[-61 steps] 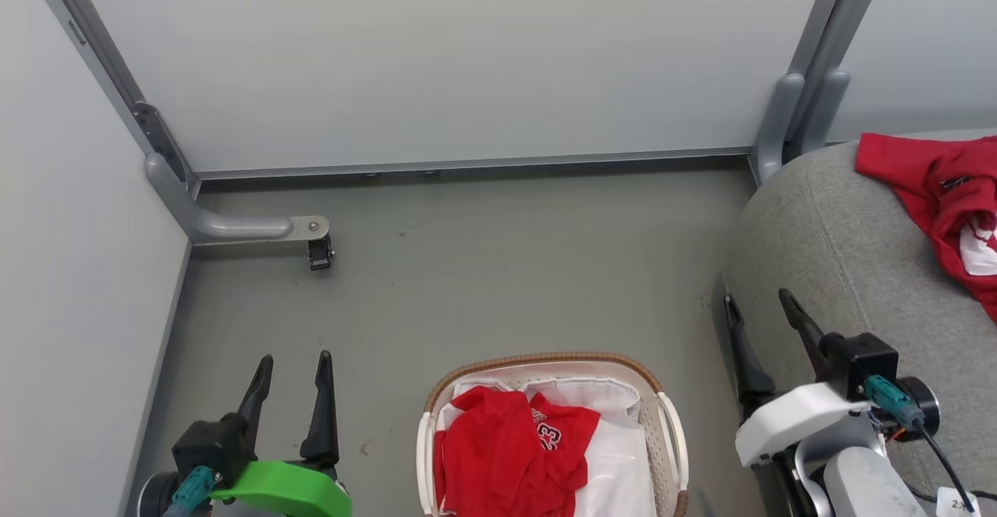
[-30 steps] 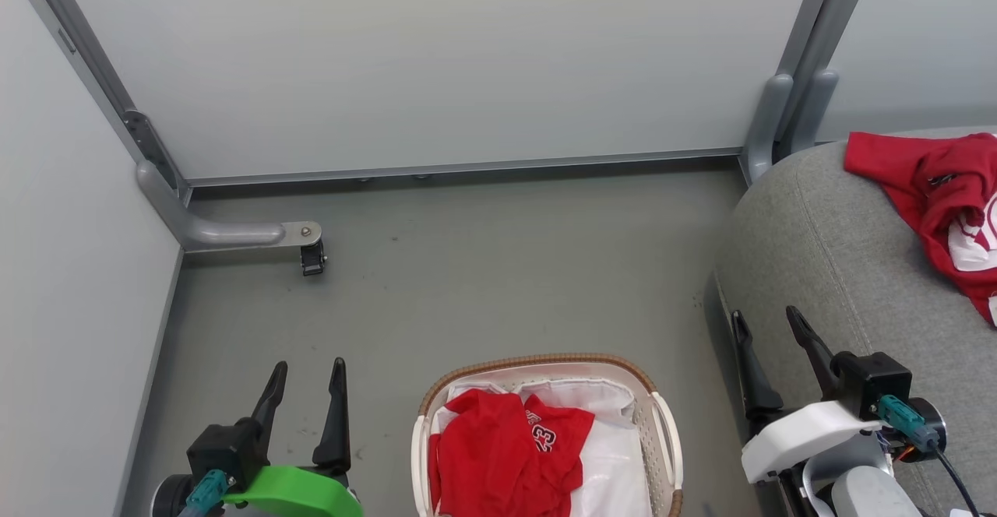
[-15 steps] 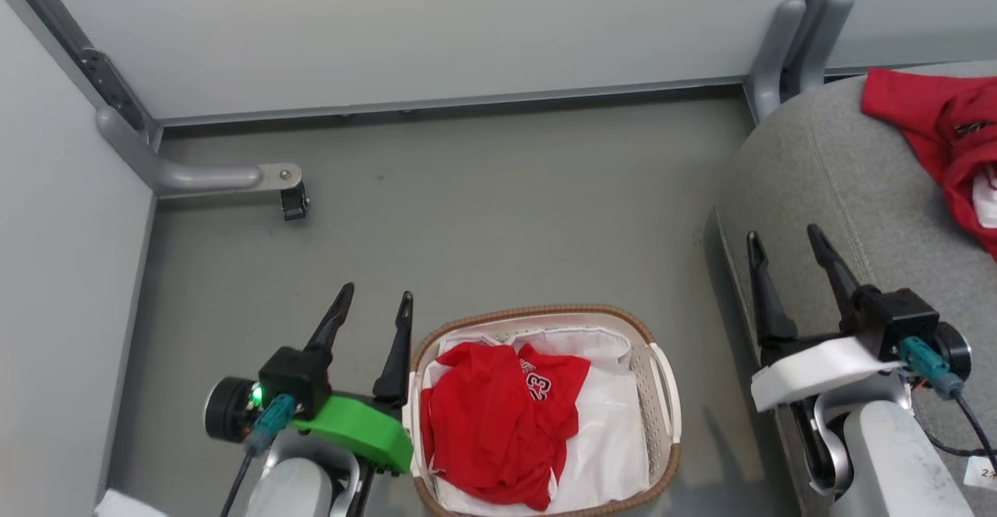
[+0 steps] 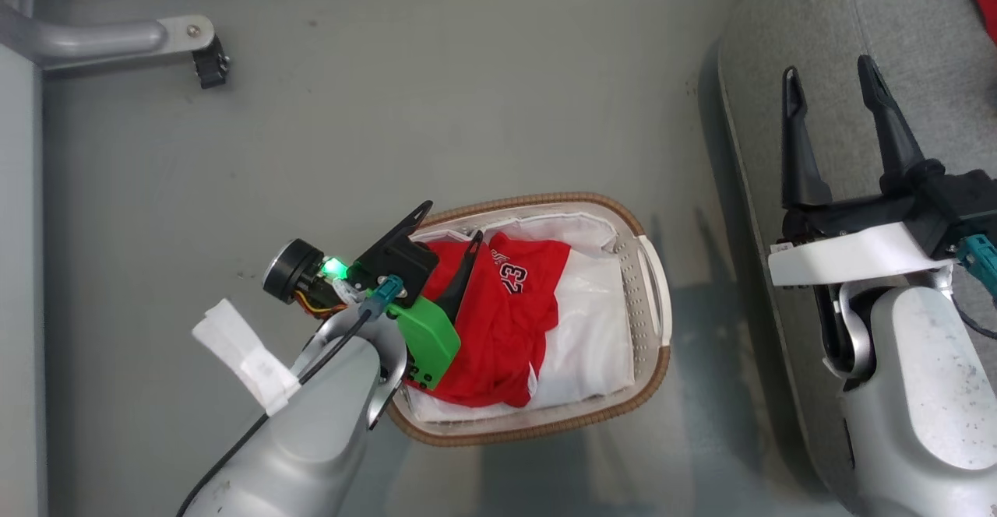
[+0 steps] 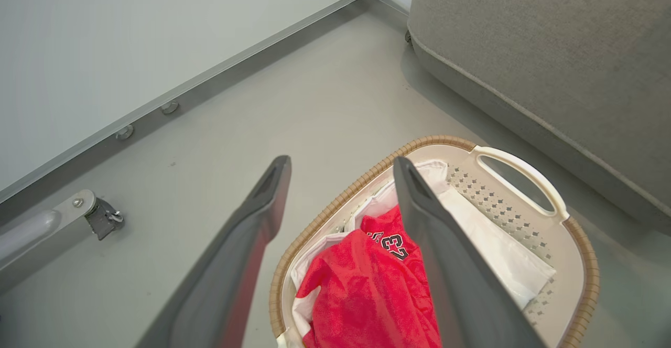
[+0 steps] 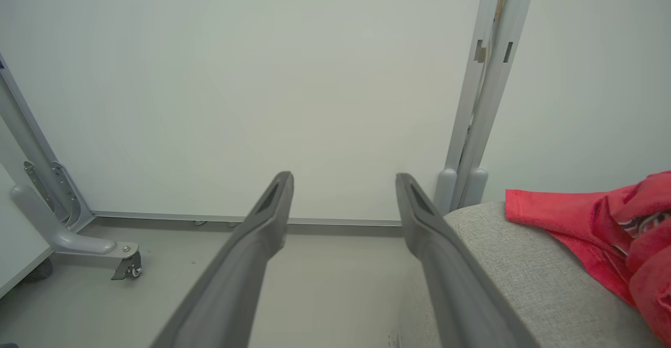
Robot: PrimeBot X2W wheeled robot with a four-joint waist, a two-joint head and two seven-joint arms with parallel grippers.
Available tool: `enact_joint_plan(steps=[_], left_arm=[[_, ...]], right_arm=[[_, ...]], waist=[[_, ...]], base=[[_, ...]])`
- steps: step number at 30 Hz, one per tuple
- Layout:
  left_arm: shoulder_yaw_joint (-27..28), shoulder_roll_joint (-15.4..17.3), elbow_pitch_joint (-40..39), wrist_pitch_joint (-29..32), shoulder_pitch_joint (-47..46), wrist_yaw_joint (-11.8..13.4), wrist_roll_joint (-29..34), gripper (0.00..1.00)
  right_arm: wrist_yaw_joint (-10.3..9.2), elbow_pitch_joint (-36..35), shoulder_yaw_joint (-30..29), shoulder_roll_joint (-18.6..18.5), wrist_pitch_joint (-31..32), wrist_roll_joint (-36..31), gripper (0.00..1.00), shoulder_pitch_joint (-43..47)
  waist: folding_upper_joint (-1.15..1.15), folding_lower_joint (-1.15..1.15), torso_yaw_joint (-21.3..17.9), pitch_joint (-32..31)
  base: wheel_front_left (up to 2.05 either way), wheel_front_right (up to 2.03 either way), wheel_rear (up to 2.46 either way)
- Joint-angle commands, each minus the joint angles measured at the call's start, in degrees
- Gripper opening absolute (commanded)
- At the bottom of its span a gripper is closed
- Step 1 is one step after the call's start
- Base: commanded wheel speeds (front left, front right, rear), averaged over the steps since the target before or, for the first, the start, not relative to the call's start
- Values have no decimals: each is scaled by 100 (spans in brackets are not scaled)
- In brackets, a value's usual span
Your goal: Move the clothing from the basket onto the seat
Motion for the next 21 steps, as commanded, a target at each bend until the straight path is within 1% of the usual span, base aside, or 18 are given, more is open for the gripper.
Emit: enact_joint_plan(steps=[1, 4, 6, 10, 16, 21], left_arm=[[-170, 13, 198, 17, -248, -18, 75, 100], [-578, -8, 751, 95, -638, -18, 85, 100], [-755, -19, 1063, 113, -865, -18, 96, 100], [-954, -35, 1614, 161, -1240, -16, 156, 100], [-1153, -3, 2303, 316, -1642, 193, 385, 100], [-1252, 48, 2617, 340, -1882, 483, 479, 100]], right_arm=[[-8, -94, -1, -17, -27, -14, 100, -131], [-8, -308, 50, -15, -26, -48, 100, -277], [-8, -430, 86, -13, -27, -81, 100, -355], [-8, -666, 156, -14, -26, -44, 100, -504], [-8, -884, 269, -13, -26, 87, 100, -643], [-8, -929, 330, -14, -26, 226, 100, -673]], waist=[[12, -1, -468, 1054], [12, -1, -594, 1406], [12, -1, -666, 1593], [12, -1, -793, 1906], [12, -1, -952, 2177], [12, -1, -1044, 2289]], base=[[0, 0, 0], [0, 0, 0], [0, 0, 0], [0, 0, 0], [0, 0, 0], [0, 0, 0]])
